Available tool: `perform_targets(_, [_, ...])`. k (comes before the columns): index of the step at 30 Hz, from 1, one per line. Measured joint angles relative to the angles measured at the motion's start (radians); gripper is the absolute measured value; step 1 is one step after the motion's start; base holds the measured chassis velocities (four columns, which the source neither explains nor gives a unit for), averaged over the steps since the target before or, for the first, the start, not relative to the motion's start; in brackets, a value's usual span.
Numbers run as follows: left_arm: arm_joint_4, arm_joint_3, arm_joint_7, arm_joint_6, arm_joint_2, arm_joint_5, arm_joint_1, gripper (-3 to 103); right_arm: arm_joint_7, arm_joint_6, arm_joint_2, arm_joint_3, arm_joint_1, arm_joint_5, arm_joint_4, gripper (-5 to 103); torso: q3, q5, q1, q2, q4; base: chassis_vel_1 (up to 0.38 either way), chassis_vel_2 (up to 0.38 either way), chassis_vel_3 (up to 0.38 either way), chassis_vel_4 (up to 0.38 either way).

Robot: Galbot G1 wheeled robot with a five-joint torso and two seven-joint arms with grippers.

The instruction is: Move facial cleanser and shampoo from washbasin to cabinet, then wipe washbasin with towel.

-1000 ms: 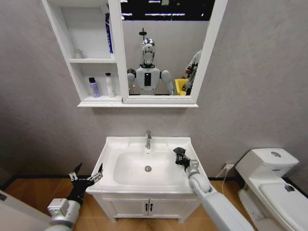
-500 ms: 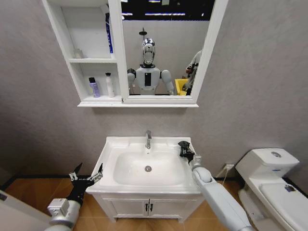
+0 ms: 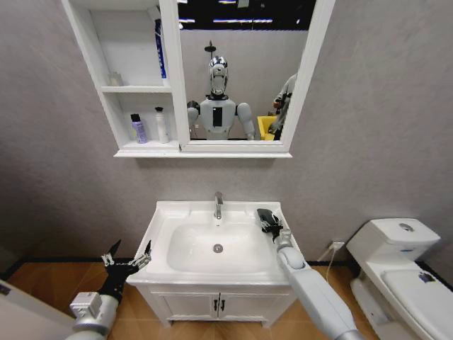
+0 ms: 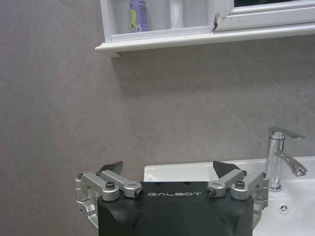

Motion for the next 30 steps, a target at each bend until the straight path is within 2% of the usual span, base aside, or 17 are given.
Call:
perform_targets(1, [0.000, 0.000, 0.000, 0.000, 0.000, 0.000, 0.000, 100, 0.000, 0.000, 0.000, 0.000, 0.000, 0.000, 0.000, 79, 0.000, 0.0000, 0.000, 0.000, 0.0000, 0.000, 0.000, 0.000, 0.000])
perform_targets(5, [0.000, 0.000, 0.000, 0.000, 0.000, 0.000, 0.000, 100, 0.009, 0.016, -0.017, 0.046, -0.078, -0.046, 0.098, 98, 0.000, 0.0002, 0.000, 0.000, 0.0004, 0.000, 0.000, 0.000, 0.000])
perform_targets(9, [0.000, 0.000, 0.000, 0.000, 0.000, 0.000, 0.000, 100, 0.041, 0.003, -0.040, 0.089, -0.162, -0.065, 0.200, 100, 0.000, 0.0000, 0.000, 0.000, -0.0001, 0.000, 0.000, 0.000, 0.000])
perform_targets(12, [0.000, 0.000, 0.000, 0.000, 0.000, 0.000, 0.000, 100, 0.122, -0.050, -0.051, 0.193, -0.373, -0.098, 0.443, 100, 0.000, -0.0006, 0.000, 0.000, 0.0001, 0.000, 0.000, 0.000, 0.000])
perform_targets(13, [0.000, 0.000, 0.000, 0.000, 0.000, 0.000, 0.000, 100, 0.122, -0.050, -0.051, 0.193, -0.373, -0.098, 0.443, 100, 0.000, -0.0006, 0.000, 0.000, 0.0001, 0.000, 0.000, 0.000, 0.000])
perform_targets(15, [0.000, 0.000, 0.000, 0.000, 0.000, 0.000, 0.000, 100, 0.159, -0.073, 0.000, 0.264, -0.526, -0.147, 0.576, 100, 0.000, 0.0004, 0.000, 0.000, -0.0005, 0.000, 0.000, 0.000, 0.000])
perform_targets(16, [0.000, 0.000, 0.000, 0.000, 0.000, 0.000, 0.000, 100, 0.159, -0.073, 0.000, 0.264, -0.526, -0.147, 0.576, 100, 0.000, 0.0004, 0.000, 0.000, -0.0005, 0.000, 0.000, 0.000, 0.000])
perform_targets(19, [0.000, 0.000, 0.000, 0.000, 0.000, 0.000, 0.000, 100, 0.176, -0.074, 0.063, 0.346, -0.752, -0.190, 0.786, 100, 0.000, -0.0004, 0.000, 0.000, 0.0000, 0.000, 0.000, 0.000, 0.000])
perform_targets(21, [0.000, 0.000, 0.000, 0.000, 0.000, 0.000, 0.000, 100, 0.176, -0.038, 0.098, 0.381, -0.904, -0.218, 0.904, 100, 0.000, -0.0006, 0.000, 0.000, 0.0001, 0.000, 0.000, 0.000, 0.000])
perform_targets(22, [0.000, 0.000, 0.000, 0.000, 0.000, 0.000, 0.000, 100, 0.176, -0.038, 0.098, 0.381, -0.904, -0.218, 0.904, 100, 0.000, -0.0006, 0.000, 0.000, 0.0001, 0.000, 0.000, 0.000, 0.000])
perform_targets(23, [0.000, 0.000, 0.000, 0.000, 0.000, 0.000, 0.000, 100, 0.175, -0.009, 0.119, 0.393, -0.969, -0.240, 0.946, 100, 0.000, -0.0004, 0.000, 0.000, -0.0004, 0.000, 0.000, 0.000, 0.000])
perform_targets(25, [0.000, 0.000, 0.000, 0.000, 0.000, 0.000, 0.000, 100, 0.175, 0.062, 0.156, 0.400, -1.078, -0.283, 1.001, 100, 0.000, -0.0002, 0.000, 0.000, 0.0001, 0.000, 0.000, 0.000, 0.000])
perform_targets(26, [0.000, 0.000, 0.000, 0.000, 0.000, 0.000, 0.000, 100, 0.175, 0.062, 0.156, 0.400, -1.078, -0.283, 1.001, 100, 0.000, -0.0002, 0.000, 0.000, 0.0001, 0.000, 0.000, 0.000, 0.000])
perform_targets(30, [0.000, 0.000, 0.000, 0.000, 0.000, 0.000, 0.000, 100, 0.188, 0.172, 0.214, 0.391, -1.241, -0.339, 1.057, 100, 0.000, -0.0002, 0.000, 0.000, -0.0001, 0.000, 0.000, 0.000, 0.000])
